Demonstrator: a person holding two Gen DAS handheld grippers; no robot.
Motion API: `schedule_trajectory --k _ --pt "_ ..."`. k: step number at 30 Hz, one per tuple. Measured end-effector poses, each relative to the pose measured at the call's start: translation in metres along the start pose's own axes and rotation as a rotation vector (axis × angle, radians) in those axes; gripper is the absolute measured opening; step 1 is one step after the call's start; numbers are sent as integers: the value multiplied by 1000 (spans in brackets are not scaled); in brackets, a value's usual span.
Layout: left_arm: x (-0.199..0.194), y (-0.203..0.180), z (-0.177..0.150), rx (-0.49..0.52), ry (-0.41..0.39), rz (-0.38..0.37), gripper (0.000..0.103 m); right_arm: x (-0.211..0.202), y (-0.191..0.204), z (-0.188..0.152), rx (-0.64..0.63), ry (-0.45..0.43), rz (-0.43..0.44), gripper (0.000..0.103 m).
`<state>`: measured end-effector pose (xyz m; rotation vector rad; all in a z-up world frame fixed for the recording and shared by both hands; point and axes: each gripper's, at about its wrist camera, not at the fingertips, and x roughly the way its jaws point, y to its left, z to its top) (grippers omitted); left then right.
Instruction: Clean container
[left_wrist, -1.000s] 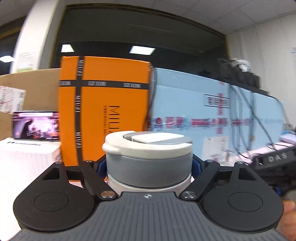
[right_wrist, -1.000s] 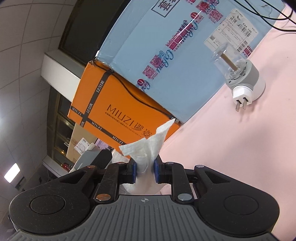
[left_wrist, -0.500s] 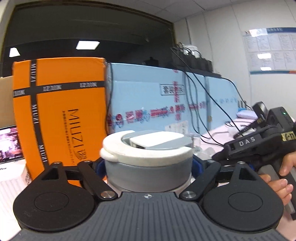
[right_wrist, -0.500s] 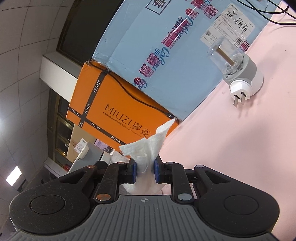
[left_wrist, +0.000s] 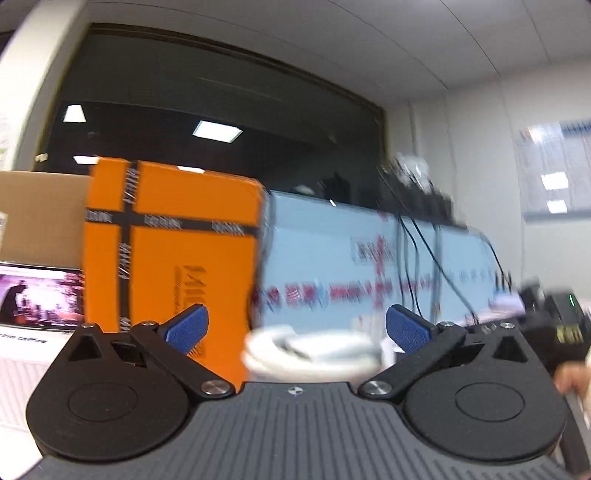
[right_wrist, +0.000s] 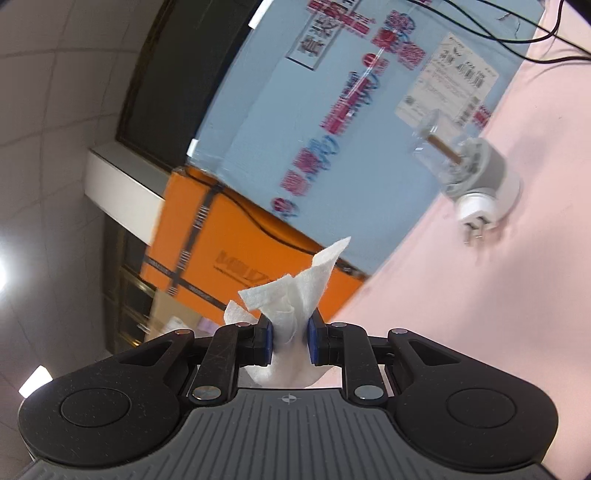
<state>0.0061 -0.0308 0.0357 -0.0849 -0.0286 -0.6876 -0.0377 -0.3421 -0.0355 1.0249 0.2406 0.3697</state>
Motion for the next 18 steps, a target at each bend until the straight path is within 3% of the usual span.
schedule_trajectory --k 3,7,13,18 --pt "2 9 4 -12 24 93 103 4 18 0 57 -27 91 18" --pt "9 18 -1 -25 86 135 103 20 38 0 140 -54 193 18" --pt "9 18 -2 3 78 158 103 32 37 -8 81 -79 116 18" --pt "12 18 -4 -16 76 156 103 35 26 -13 69 -47 71 18"
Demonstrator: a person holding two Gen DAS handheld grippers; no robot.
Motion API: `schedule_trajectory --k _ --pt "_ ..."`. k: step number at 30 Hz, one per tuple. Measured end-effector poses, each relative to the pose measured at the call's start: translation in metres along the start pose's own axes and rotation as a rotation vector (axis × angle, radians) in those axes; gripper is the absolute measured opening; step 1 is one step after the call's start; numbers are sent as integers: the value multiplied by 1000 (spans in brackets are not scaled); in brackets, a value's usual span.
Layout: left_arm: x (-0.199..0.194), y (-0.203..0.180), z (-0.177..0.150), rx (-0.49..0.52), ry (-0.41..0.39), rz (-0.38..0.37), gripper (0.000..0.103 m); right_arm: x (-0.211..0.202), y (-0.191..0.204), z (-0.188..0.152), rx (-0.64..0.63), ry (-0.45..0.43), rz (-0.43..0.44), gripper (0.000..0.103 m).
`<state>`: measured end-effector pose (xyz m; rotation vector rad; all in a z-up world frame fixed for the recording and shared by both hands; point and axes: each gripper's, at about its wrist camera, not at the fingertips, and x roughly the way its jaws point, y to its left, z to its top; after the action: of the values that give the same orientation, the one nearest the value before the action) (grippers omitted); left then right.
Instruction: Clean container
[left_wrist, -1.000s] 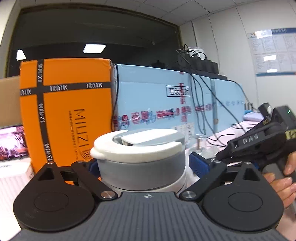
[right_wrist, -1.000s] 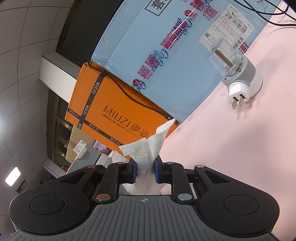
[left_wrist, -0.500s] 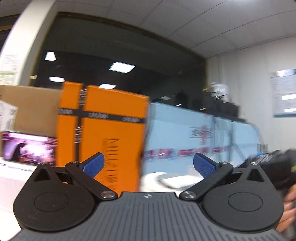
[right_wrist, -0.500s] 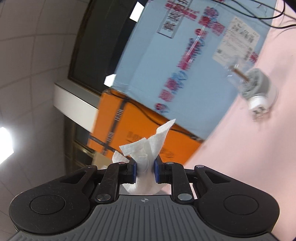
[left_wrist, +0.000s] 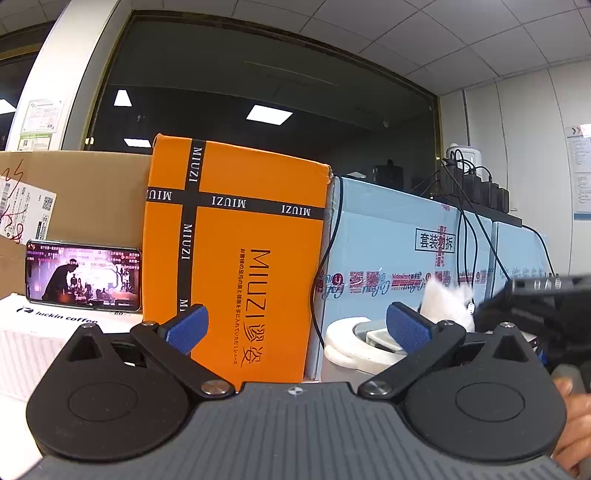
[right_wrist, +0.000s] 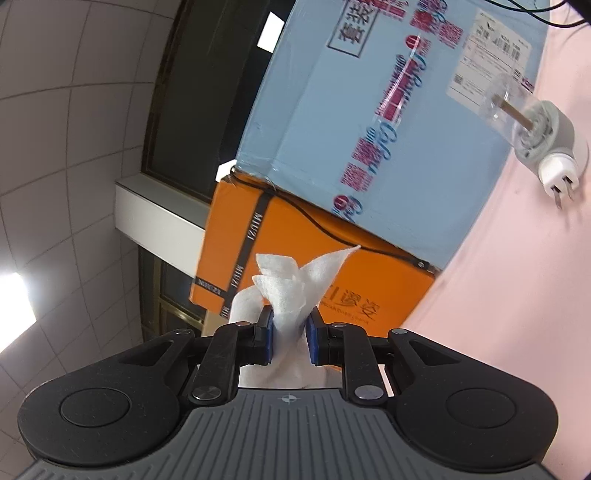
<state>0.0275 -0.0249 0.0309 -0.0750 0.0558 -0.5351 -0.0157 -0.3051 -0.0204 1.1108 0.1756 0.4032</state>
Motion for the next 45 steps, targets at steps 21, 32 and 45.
schedule_trajectory --k 21,32,45 --pt "-1 -4 -2 -10 -6 9 103 6 -27 -25 -93 140 -255 18" --pt "-1 -4 -3 -13 -9 15 103 -10 -45 -15 211 138 -54 18" --pt "-2 -4 -3 -15 -11 22 103 -19 -14 -16 -28 116 -89 18"
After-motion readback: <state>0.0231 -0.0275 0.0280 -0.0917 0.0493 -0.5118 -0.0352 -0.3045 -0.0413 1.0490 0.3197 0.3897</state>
